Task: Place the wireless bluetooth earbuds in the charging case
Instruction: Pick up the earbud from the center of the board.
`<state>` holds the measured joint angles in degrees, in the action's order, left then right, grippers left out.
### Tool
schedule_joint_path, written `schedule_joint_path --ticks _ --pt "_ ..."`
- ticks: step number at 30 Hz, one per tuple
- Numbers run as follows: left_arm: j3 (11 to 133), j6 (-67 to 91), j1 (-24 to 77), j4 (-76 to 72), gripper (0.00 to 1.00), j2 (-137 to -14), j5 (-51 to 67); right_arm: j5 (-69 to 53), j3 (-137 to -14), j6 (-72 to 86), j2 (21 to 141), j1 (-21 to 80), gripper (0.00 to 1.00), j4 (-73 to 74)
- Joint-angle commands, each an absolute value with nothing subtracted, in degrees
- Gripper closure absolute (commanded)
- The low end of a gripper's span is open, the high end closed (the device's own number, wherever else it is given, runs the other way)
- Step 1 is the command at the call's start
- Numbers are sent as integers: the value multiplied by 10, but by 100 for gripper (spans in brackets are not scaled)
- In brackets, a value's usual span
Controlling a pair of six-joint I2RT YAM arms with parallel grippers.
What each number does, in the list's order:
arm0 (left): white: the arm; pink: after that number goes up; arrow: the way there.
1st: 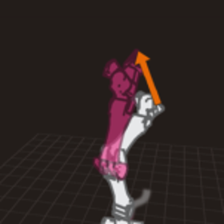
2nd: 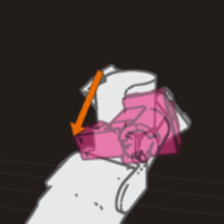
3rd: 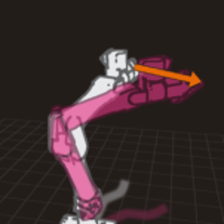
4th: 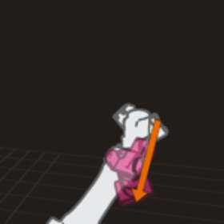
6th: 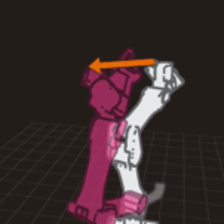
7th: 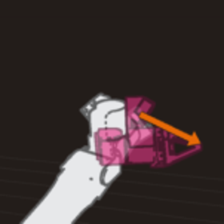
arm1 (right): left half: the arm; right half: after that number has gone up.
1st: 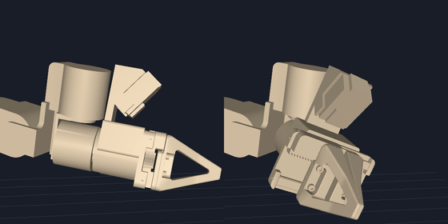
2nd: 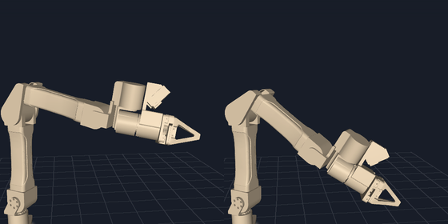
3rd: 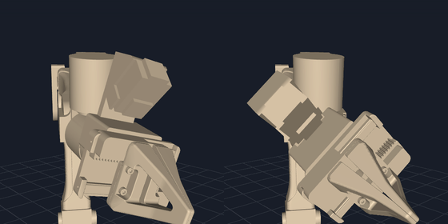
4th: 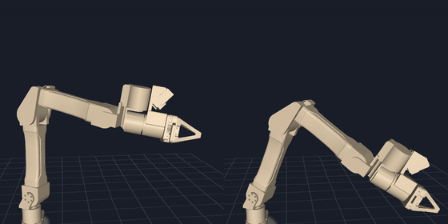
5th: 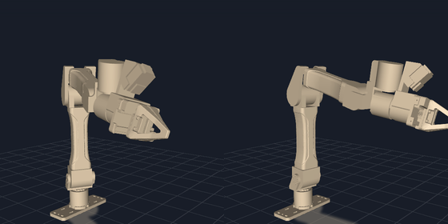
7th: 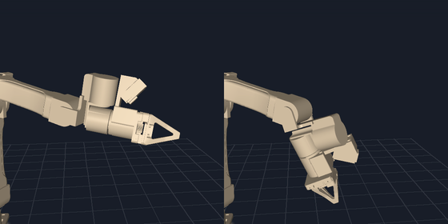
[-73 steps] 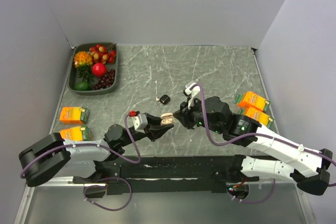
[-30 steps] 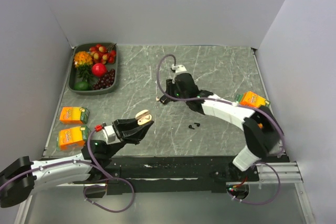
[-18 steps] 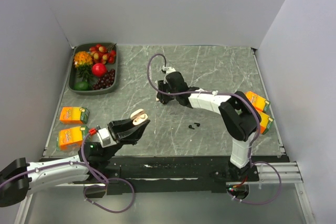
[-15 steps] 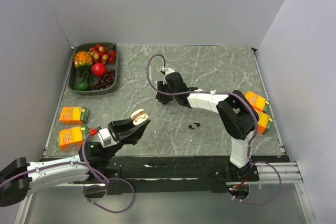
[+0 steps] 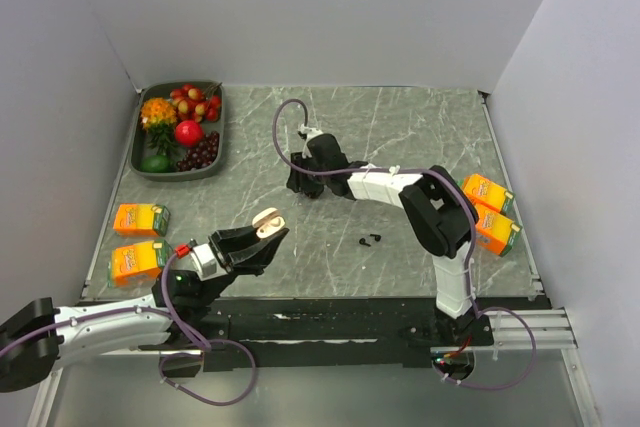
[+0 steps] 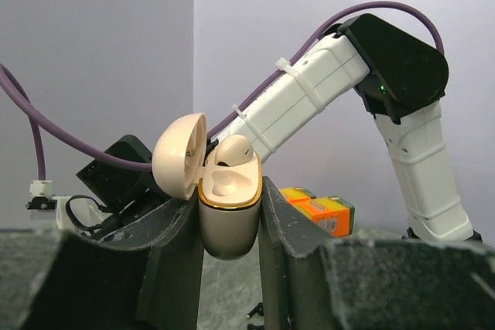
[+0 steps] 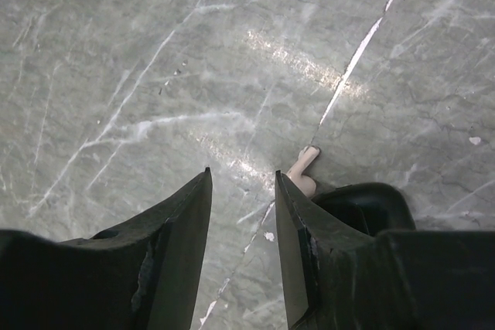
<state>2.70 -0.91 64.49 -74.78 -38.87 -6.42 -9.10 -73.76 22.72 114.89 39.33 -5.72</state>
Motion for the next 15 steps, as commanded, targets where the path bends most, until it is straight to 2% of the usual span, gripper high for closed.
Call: schedule_joint_path --ticks 1,15 --pt "1 -15 648 -838 99 -395 -72 -82 -773 231 1169 390 53 -40" --pt "-11 -18 647 -848 99 -408 -74 -50 -769 217 1182 375 48 -18"
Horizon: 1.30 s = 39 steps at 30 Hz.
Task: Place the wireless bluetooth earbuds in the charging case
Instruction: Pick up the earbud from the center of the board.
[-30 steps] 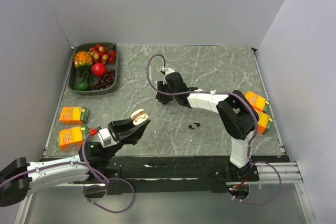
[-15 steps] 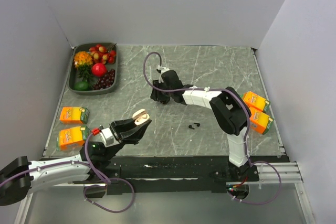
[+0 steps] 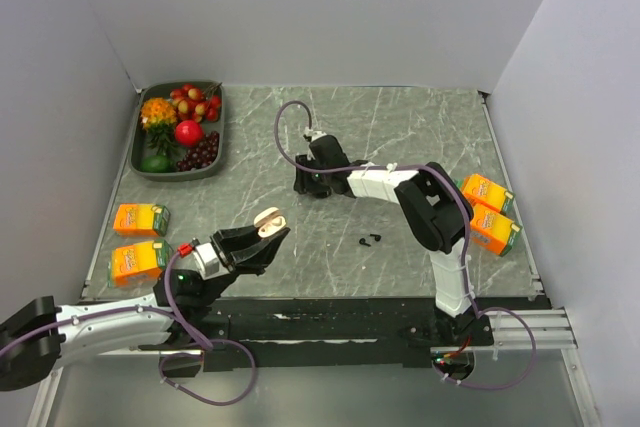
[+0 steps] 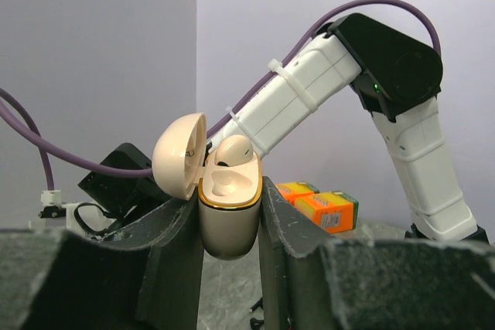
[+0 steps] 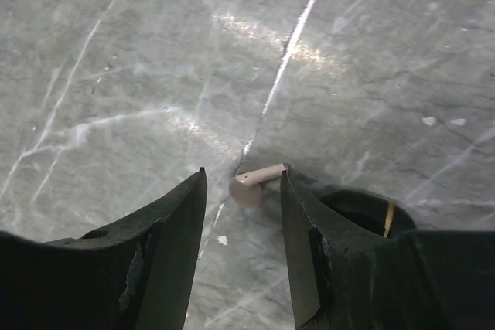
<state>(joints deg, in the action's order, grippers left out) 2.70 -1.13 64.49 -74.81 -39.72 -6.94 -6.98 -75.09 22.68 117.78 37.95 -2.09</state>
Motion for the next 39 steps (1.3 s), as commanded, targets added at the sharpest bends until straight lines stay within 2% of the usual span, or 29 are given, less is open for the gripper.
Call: schedule_joint_path --ticks 1,22,31,39 --pt "-11 -18 648 -850 99 -409 -74 -47 -769 214 1184 374 48 -18" --pt "-8 -14 648 -839 99 -401 -65 -4 -797 188 1191 407 51 13" --pt "-9 -13 650 -837 99 -397 -64 13 -804 192 1200 410 56 25" --pt "-9 -10 650 -841 99 -402 -62 19 -795 192 1205 410 68 22"
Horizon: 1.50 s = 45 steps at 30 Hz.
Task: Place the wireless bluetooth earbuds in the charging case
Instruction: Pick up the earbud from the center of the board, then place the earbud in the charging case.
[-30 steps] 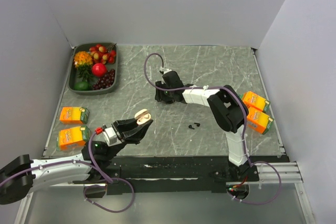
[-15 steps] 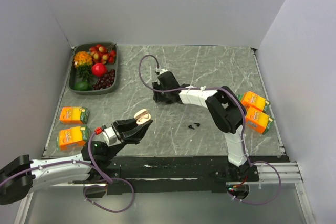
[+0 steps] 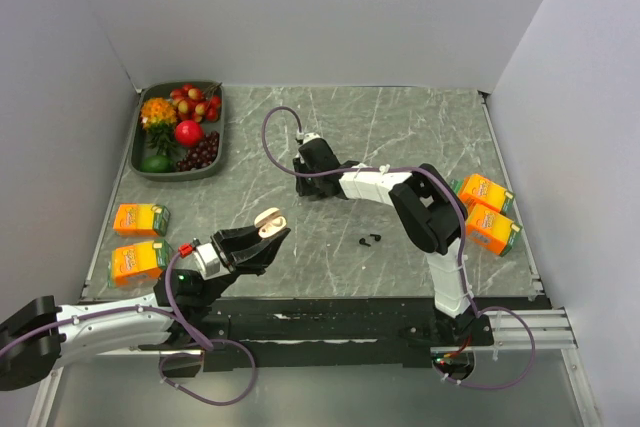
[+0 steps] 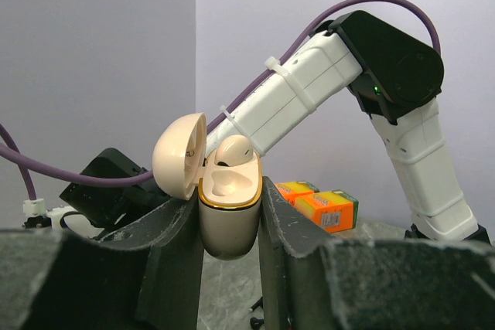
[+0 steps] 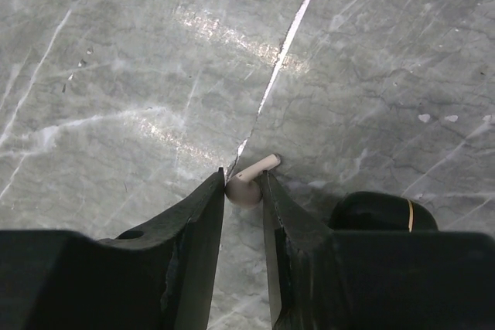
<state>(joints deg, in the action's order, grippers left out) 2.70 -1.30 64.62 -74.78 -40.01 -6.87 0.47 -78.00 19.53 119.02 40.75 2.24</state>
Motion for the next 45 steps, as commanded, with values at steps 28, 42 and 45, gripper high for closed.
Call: schedule_joint_path --ticks 28,42,45 --pt "-4 -67 650 -816 99 -353 -109 -148 -637 250 767 353 100 122" --pt "-11 -108 649 -867 99 -423 -131 -467 -575 353 555 298 100 111" --pt "-10 -113 649 -895 99 -459 -114 -517 -582 368 540 298 100 113"
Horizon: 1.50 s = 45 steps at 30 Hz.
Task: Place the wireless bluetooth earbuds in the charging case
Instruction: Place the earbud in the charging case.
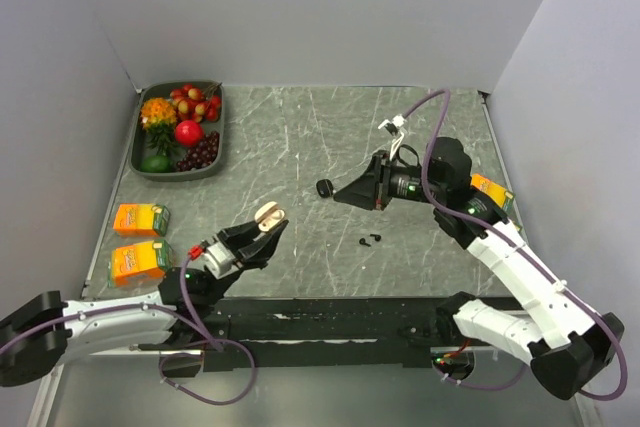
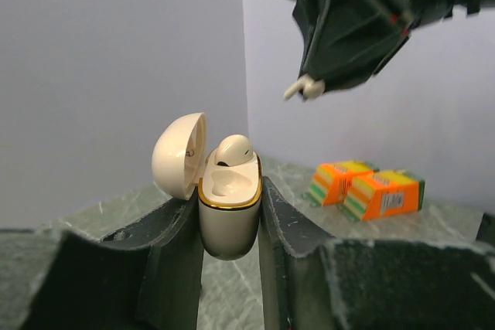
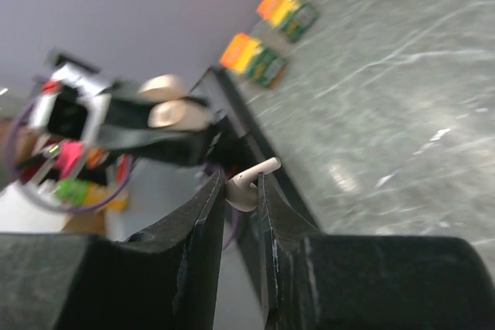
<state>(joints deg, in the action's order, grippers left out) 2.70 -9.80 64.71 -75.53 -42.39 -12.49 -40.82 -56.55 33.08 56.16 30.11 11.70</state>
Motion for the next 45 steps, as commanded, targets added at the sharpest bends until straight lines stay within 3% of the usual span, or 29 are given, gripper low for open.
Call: schedule_joint_path --ticks 1,8,14,24,34,45 --pt "-9 -111 648 -902 99 -467 -112 -537 -578 373 530 299 100 111" --pt "-4 -103 649 -979 99 -561 -74 -612 -506 445 471 297 100 -18" --pt "24 -111 649 -969 99 -561 -49 -719 -414 634 486 287 100 -315" --pt "18 -114 649 -919 99 -492 41 -781 -399 682 506 294 100 -341" --pt "70 -122 648 -829 99 -517 136 -741 -504 408 519 330 100 58" --pt "105 -137 649 -802 99 -573 122 -658 -571 291 568 395 100 217"
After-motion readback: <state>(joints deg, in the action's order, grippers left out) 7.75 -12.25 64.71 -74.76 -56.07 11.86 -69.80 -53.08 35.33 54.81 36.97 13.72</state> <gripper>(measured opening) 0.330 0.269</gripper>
